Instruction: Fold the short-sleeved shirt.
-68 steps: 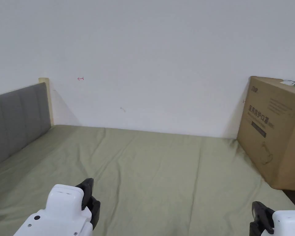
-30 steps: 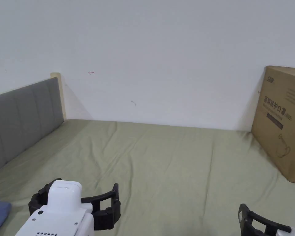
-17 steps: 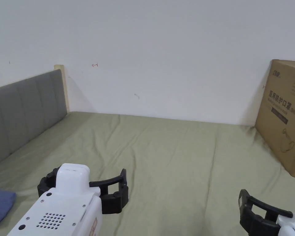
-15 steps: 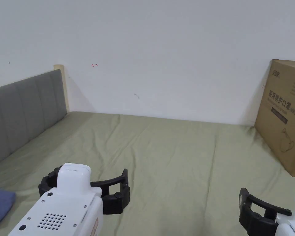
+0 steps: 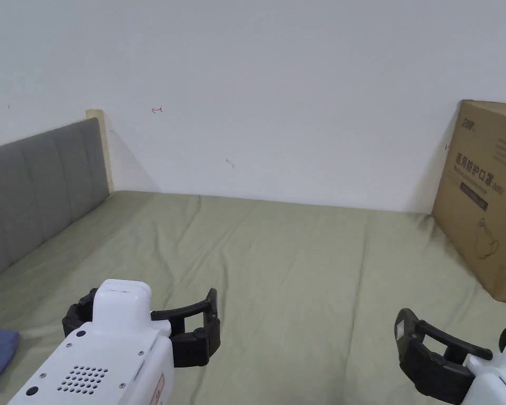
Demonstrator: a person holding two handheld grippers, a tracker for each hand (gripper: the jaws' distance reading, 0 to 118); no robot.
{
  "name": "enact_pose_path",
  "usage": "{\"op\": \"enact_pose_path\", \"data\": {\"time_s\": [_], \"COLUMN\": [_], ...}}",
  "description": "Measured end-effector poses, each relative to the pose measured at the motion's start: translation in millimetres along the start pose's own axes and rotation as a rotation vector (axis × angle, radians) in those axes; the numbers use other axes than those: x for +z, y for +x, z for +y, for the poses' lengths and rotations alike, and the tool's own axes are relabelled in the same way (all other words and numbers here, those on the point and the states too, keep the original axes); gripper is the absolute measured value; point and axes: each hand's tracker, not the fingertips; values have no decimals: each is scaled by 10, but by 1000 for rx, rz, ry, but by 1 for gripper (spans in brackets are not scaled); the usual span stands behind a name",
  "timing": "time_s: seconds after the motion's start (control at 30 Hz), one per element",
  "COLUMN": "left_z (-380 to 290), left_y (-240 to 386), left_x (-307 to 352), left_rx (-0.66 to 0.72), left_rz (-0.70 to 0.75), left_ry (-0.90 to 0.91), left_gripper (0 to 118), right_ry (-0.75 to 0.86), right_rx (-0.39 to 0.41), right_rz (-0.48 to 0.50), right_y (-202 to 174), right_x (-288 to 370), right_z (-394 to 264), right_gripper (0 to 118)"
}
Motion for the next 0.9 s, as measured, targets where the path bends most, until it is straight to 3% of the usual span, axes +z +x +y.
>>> {"op": "enact_pose_path", "data": {"time_s": [0.17,0.33,0.9], "left_z": [-29,-47,-103], "left_y": [22,40,78], "left_x": [-4,-12,-295], "left_rx": [-7,-26,-40], "left_rz": [-11,-7,-3], "left_ry": [-2,1,-2], "left_gripper": [118,118,118], "right_ry": [37,75,26], "right_rx": [66,161,193], "right_rz": [-1,-119,-97], "right_y": [-63,-108,-104], "right_x": [-73,-121,-417], "right_z": [-53,-124,-180], "right_gripper": [118,118,118]}}
